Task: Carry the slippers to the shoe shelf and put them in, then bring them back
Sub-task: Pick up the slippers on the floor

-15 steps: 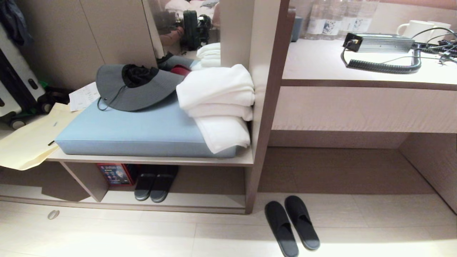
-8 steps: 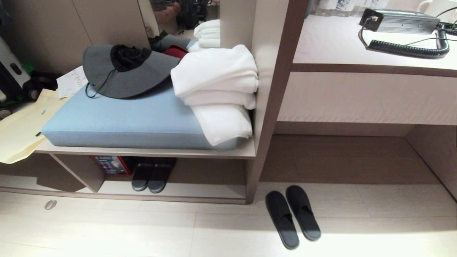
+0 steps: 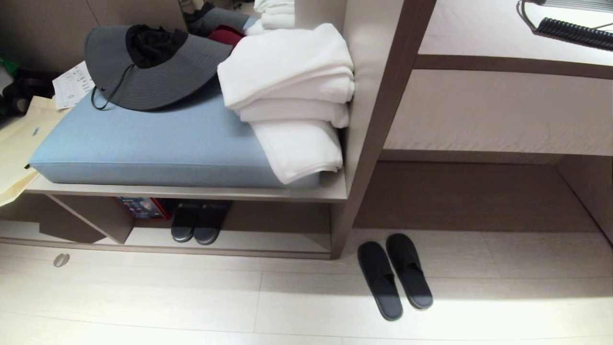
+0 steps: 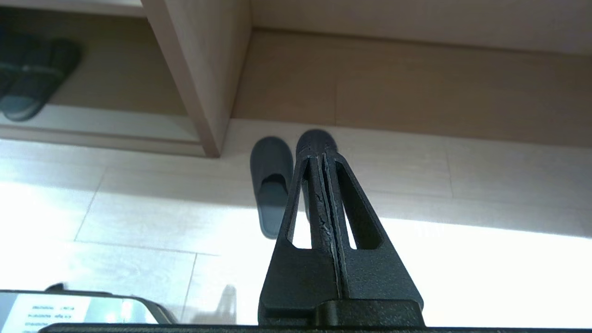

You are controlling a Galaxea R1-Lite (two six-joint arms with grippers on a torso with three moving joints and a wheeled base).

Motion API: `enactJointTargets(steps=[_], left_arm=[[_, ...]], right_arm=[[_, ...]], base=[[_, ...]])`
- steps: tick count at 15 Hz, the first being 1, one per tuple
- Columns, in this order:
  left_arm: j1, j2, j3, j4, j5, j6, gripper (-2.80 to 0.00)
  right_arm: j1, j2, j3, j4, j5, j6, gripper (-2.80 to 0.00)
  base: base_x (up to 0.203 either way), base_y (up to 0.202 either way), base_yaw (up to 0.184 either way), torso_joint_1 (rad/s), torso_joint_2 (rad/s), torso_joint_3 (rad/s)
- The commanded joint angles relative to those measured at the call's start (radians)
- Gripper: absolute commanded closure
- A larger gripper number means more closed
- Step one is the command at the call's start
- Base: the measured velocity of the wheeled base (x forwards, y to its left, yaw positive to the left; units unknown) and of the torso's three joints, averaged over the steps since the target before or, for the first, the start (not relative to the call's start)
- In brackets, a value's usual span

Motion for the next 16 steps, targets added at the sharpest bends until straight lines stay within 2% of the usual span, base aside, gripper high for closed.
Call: enactJointTargets(steps=[1, 16], left_arm=[[0.000, 0.000, 0.002, -0.001, 0.000, -0.001, 0.00], [0.000, 0.000, 0.000, 0.001, 0.000, -0.001, 0.00]], right_arm=[[0.000, 0.000, 0.000, 0.000, 0.000, -0.001, 0.00], [0.000, 0.000, 0.000, 0.000, 0.000, -0.001, 0.00]], base=[[0.000, 0.000, 0.000, 0.006, 0.00, -0.197], [0.000, 0.000, 0.000, 0.001, 0.00, -0.196]])
